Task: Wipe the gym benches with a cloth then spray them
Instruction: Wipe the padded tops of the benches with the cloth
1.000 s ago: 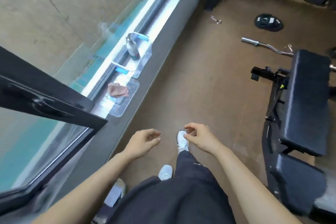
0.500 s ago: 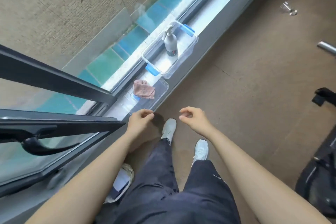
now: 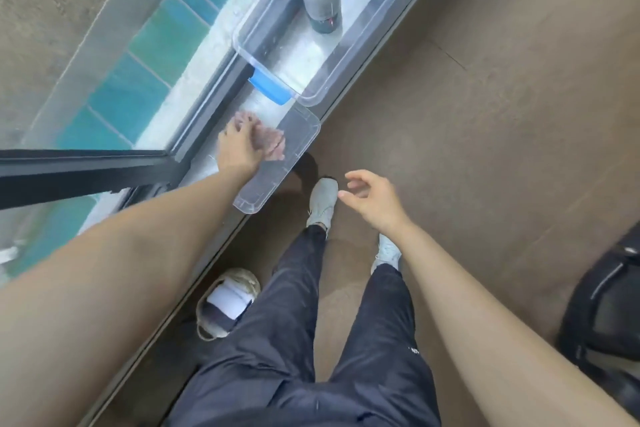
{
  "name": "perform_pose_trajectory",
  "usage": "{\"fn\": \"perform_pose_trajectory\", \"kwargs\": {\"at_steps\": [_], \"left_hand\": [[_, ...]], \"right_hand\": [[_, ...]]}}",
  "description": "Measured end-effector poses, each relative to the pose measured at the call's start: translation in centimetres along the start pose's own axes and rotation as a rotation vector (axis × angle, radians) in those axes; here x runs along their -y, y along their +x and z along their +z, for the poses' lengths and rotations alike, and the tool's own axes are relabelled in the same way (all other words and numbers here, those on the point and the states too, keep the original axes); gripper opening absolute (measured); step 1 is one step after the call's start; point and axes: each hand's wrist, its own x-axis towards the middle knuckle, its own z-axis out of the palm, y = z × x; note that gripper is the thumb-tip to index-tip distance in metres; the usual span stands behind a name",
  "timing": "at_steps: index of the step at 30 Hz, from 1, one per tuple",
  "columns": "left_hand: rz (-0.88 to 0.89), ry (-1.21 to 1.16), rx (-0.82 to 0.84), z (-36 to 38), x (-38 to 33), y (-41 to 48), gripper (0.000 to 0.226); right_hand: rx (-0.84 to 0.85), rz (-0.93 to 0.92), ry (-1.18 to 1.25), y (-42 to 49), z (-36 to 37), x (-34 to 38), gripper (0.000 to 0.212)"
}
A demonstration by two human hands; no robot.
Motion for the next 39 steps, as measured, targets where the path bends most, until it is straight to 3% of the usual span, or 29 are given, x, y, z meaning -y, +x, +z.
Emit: {"fn": "perform_pose_trajectory", "kwargs": {"at_steps": [3,5,7,11,15,18,21,23,26,28,31,36,39], "left_hand": [[-0.079,-0.104,0.005,-1.9,0.2,0.8,0.029],[-0.076,-0.210,0.051,-3.0,-0.4,-0.4,0.029],[-0.011,-0.404,0.115,-3.6,-1.2,-2.8,0.031],[0.141,-0.766,0.304,-4.4,-3.0,-8.8,0.005],[0.302,-0.885,0.562,-7.2,-5.7,-14.8,0.013],[0.400,-0.785,0.704,-9.1,-8.2,-18.1,0.015],[0.616,-0.680,0.737,-10.1,-12.0,-21.4,0.027],[0.638,-0.647,0.740,-10.0,-14.7,-24.0,0.023],[0.592,-0.569,0.554,-9.2,-18.4,-28.0,0.038],[0.670,-0.584,0.464,-8.8,-21.0,-30.9,0.036],[0.852,-0.549,0.462,-8.0,-25.7,-35.6,0.026],[1.135,-0.249,0.386,-5.1,-33.5,-40.9,0.038],[1.199,-0.213,0.438,-3.7,-37.9,-42.9,0.019]], "right_hand": [[0.001,0.005,0.031,-0.4,-0.5,0.6,0.040],[0.003,0.001,0.055,-1.2,-0.7,1.3,0.043],[0.003,-0.010,0.077,-2.1,-0.8,2.0,0.048],[-0.014,-0.082,0.130,-4.8,-1.5,3.5,0.068],[-0.052,-0.217,0.191,-8.8,-3.7,4.6,0.078],[-0.091,-0.296,0.184,-11.8,-5.8,4.3,0.066],[-0.138,-0.300,0.206,-14.9,-8.0,3.5,0.031],[-0.205,-0.285,0.218,-17.2,-9.8,2.5,0.013],[-0.355,-0.243,0.285,-20.9,-13.2,0.4,0.012],[-0.436,-0.195,0.349,-23.6,-15.6,-1.5,0.014],[-0.557,-0.147,0.434,-27.2,-18.8,-4.8,0.015],[-0.706,-0.108,0.528,-32.3,-23.4,-9.6,0.011],[-0.771,-0.115,0.593,-35.6,-26.0,-12.1,0.011]]}}
